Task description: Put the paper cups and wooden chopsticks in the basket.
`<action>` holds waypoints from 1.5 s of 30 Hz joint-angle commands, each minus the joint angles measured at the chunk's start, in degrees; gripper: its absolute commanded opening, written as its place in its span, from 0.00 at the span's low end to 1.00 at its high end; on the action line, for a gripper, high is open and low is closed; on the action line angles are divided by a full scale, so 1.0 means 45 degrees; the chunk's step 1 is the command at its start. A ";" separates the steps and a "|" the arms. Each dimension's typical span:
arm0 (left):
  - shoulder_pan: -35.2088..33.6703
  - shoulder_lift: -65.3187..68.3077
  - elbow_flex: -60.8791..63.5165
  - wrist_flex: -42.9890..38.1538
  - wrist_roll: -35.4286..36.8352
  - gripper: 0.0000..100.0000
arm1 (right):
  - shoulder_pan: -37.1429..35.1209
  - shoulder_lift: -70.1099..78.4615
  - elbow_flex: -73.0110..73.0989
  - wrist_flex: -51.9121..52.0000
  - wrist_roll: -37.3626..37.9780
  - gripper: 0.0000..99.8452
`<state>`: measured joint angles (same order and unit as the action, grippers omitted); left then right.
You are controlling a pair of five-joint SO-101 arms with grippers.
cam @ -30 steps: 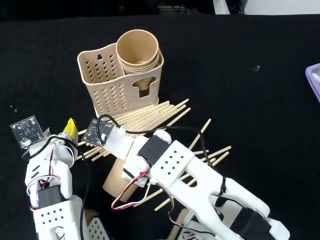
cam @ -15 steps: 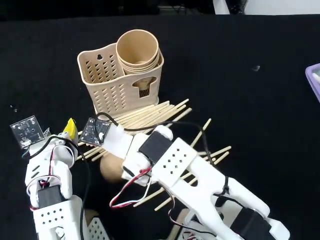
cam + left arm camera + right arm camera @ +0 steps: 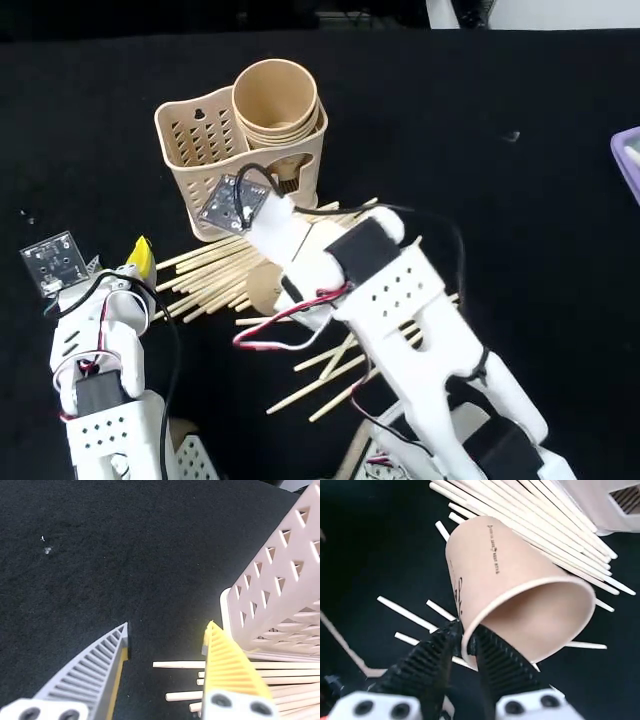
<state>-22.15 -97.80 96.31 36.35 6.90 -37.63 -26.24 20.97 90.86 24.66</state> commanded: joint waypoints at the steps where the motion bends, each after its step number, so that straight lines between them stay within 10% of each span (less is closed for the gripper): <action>1: -0.0107 -0.0137 0.0303 0.0039 -0.0117 0.24 | -0.0098 0.0029 0.1201 -0.1485 0.0039 0.01; 17: -0.0088 -0.0137 0.0303 0.0039 -0.0117 0.24 | -0.0098 0.0029 0.1748 -0.2716 -0.0781 0.12; 28: -0.0107 -0.0137 0.0303 0.0039 -0.0117 0.24 | -0.0039 -0.0088 0.0869 -0.2442 -0.0742 0.01; 38: -0.0068 -0.0137 0.0303 0.0039 -0.0117 0.24 | -0.0020 0.0029 -0.7629 0.1407 -0.0781 0.01; 45: -0.0049 -0.0137 0.0303 0.0039 -0.0117 0.24 | 0.1446 0.1045 -1.0930 -0.2168 -0.0664 0.01</action>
<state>-22.15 -97.80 96.31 36.35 6.90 -35.25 -24.57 -23.34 89.54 21.67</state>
